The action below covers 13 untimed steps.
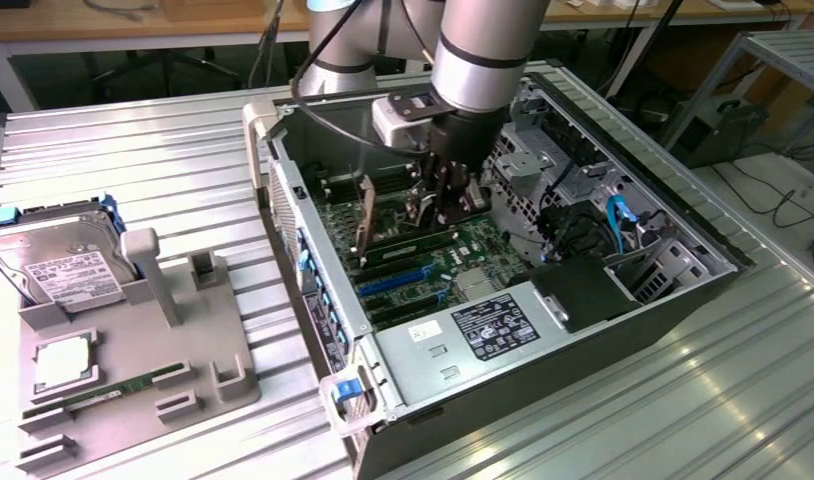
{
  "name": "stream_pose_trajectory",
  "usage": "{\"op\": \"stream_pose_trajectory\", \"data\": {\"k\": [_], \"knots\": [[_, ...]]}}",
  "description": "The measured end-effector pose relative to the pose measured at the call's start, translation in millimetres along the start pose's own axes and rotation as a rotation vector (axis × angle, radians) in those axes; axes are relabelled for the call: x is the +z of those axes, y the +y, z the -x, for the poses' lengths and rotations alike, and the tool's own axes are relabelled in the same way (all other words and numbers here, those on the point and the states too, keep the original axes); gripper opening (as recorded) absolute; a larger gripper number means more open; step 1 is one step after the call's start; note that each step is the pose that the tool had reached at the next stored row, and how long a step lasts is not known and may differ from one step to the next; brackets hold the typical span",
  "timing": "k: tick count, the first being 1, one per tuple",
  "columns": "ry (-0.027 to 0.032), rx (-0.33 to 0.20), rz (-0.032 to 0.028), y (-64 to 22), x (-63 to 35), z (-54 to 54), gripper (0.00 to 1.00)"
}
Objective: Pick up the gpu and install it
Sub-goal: 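Insert the gpu into the slot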
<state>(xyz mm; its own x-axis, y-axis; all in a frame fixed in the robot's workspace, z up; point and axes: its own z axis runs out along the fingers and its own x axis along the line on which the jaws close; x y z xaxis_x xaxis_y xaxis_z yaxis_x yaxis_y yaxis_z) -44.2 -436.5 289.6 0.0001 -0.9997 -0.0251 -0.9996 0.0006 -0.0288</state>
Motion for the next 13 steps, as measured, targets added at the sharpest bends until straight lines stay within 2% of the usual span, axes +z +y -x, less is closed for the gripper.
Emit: {"op": "stream_pose_trajectory", "data": {"k": [2,3,5,6,9,13], "knots": [[-0.0004,0.000,0.0001,4.8,1.9,-0.1,0.28],[-0.0046,0.000,0.0001,5.6,2.6,-0.5,0.28],[-0.0174,0.000,0.0001,5.7,3.9,-2.3,0.28],[-0.0215,0.000,0.0001,5.8,4.5,-3.2,0.28],[-0.0233,0.001,0.0000,6.6,5.8,-4.7,0.28],[-0.0234,0.000,0.0002,12.0,7.2,-6.5,0.28]]}}
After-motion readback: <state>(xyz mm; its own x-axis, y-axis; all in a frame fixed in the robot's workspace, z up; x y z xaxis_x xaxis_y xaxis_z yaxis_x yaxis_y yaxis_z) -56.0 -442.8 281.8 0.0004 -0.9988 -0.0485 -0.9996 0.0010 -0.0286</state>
